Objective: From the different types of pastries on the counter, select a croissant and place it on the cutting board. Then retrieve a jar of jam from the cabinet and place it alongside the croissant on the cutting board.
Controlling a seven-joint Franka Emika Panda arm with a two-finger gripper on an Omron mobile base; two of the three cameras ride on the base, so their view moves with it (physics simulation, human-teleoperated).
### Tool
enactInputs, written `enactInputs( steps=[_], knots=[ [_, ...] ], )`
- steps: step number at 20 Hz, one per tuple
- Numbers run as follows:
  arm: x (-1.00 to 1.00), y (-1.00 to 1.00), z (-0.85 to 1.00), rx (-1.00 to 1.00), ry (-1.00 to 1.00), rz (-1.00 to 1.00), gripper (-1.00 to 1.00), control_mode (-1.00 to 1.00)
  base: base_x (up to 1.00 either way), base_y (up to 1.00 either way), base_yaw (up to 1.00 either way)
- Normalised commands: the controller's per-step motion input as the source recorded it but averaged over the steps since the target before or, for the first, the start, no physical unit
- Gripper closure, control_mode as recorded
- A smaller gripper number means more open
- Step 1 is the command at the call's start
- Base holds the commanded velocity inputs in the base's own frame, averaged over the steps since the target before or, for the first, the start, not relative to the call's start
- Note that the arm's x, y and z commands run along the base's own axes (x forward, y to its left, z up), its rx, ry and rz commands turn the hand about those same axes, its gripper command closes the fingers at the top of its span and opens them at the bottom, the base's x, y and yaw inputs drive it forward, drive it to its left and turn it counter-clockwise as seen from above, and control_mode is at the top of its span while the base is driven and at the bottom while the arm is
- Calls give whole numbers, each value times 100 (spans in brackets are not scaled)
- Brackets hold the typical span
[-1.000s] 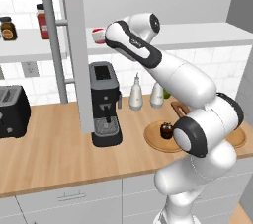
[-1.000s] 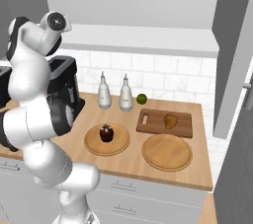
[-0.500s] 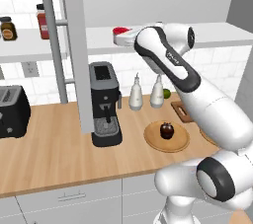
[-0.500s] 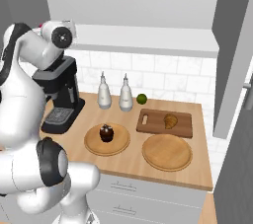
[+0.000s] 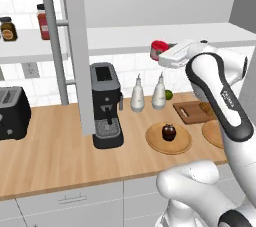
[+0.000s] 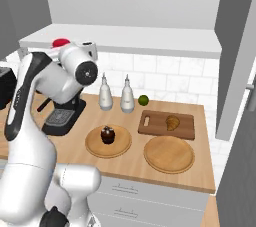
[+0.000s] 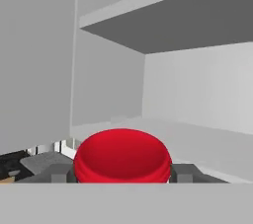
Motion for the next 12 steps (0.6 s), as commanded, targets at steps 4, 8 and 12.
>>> enactInputs(
  steps=[4,8,12],
  knots=[
    [-55,-100,-49,-8,3,0,100,-100,0,0,0],
    [-39,-100,-63,-5,5,0,100,-100,0,0,0],
    [-2,-100,-51,-4,12,0,100,-100,0,0,0]
  ],
)
